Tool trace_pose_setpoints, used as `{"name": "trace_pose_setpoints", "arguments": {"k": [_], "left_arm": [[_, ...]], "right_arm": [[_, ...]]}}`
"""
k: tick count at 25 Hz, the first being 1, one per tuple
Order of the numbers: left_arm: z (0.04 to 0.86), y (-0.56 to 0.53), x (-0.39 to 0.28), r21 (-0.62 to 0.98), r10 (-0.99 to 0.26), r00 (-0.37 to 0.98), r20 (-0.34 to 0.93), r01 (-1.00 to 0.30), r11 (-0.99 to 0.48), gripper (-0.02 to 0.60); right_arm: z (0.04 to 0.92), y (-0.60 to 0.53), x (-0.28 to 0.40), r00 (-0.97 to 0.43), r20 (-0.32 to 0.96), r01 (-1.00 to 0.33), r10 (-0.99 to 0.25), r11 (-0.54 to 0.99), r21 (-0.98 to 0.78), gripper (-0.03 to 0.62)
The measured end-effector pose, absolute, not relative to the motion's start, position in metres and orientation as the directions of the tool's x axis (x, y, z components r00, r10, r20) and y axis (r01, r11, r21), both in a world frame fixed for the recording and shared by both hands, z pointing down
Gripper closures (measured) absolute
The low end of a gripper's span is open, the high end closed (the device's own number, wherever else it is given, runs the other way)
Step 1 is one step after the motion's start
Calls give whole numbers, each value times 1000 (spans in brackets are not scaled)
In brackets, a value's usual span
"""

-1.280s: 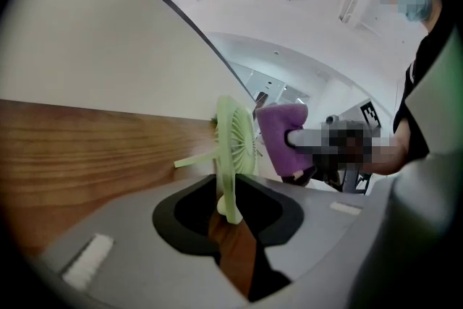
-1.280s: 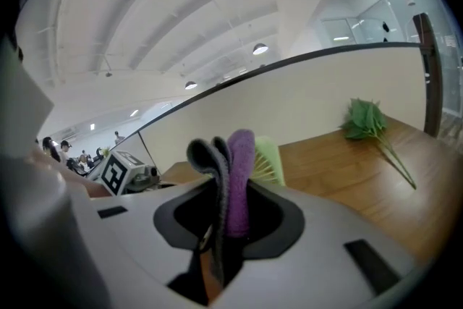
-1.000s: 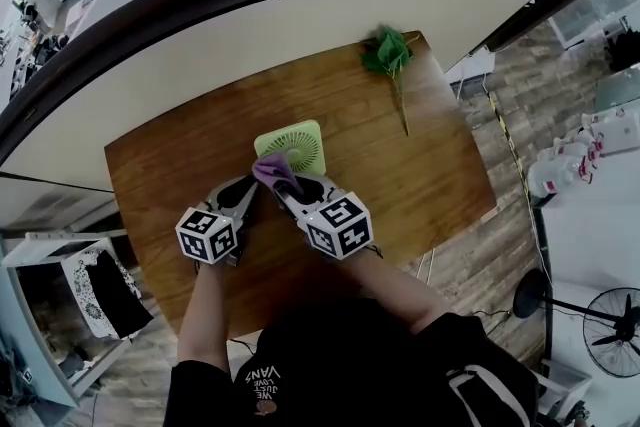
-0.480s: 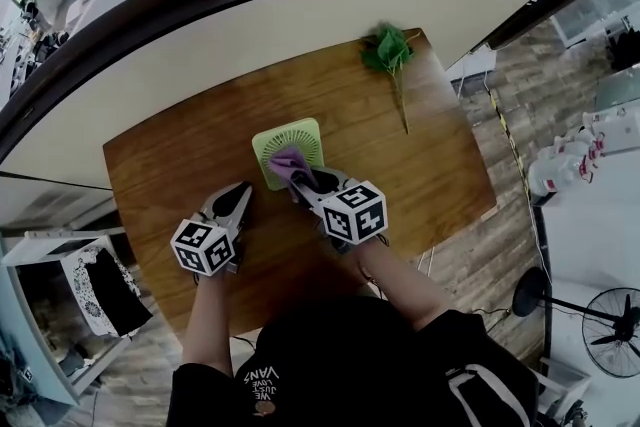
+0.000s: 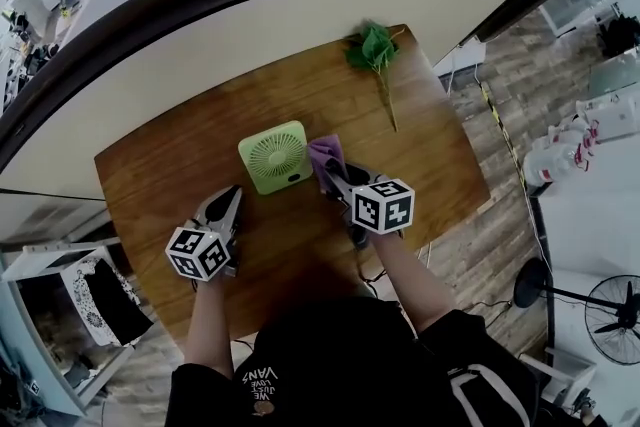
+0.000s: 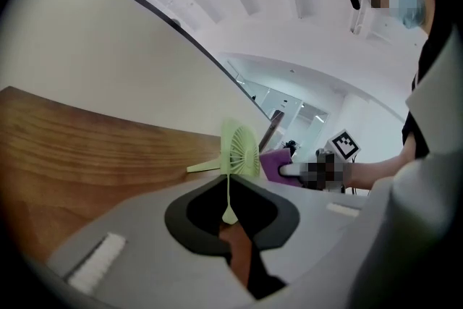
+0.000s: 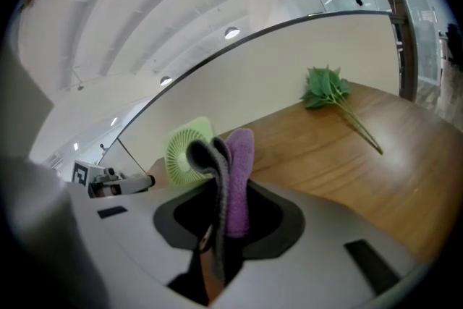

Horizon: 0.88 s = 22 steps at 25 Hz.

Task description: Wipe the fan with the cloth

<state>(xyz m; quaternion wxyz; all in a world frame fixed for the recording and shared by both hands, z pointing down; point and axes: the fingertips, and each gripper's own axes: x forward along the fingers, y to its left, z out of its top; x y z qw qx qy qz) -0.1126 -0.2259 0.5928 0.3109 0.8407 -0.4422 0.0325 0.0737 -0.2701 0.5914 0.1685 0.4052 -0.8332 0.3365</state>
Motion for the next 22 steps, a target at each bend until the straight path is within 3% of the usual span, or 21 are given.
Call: {"name": "trace_pose_setpoints", "arguments": {"k": [7,16,22], "left_arm": [[588,-222,-118,491,-739,591,324,-773,-403,569],[584,-199,-129,510,-752,578,316,-772,-380,569],[589,-184,-140,521,-767,552,328,-783,-341,569]], "right_arm": [[582,-254,70,-612,535,-791,-583,464,-399,493],[590,-203,-32,-755,521,-625,-399,678,-386,492],[608,-199,-61,-774,544,-574,-325,724,-384,491]]}}
